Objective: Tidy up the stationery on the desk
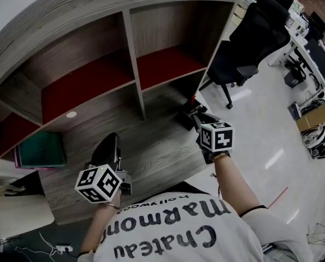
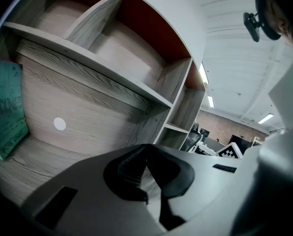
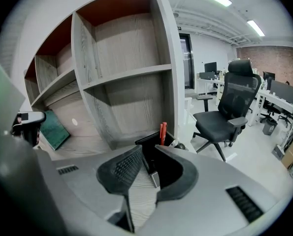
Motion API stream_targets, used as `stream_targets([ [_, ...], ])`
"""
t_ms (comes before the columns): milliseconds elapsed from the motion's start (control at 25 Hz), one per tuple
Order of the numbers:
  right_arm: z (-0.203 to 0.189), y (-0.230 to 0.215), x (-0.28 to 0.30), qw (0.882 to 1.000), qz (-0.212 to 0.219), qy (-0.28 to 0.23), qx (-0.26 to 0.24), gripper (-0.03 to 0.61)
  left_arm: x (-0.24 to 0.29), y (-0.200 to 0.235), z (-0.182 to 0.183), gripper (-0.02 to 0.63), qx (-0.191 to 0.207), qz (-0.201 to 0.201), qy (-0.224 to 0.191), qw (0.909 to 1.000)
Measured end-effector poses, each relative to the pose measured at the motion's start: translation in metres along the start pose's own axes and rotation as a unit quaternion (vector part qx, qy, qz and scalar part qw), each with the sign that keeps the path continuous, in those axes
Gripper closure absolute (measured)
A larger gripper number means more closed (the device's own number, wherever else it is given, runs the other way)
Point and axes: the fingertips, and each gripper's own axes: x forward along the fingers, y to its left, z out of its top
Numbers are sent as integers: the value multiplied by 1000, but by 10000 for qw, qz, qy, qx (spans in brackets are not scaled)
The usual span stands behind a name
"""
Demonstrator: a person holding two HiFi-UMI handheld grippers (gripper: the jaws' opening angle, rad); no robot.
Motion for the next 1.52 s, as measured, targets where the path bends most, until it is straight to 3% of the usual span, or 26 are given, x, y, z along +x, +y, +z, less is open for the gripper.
stream_targets([
  [160, 17, 5, -11, 9995, -69, -293, 75, 491, -8, 2, 8, 598, 28, -49, -75, 10000],
  [360, 44, 32, -29, 9975, 163, -655, 193, 500, -21, 3, 22, 598, 71, -92, -242, 9996],
  [840, 87, 152, -70, 9826, 907, -1617, -66, 557, -80, 21, 48, 598, 131, -76, -668, 9976],
  [1200, 77, 240, -96, 9642, 1492, -2184, -175, 568, -127, 33, 50, 598, 388, -95, -816, 9959],
  [1520, 49, 282, -100, 9662, 1537, -1985, -591, 569, -151, 47, 34, 598, 357, -49, -711, 9968],
])
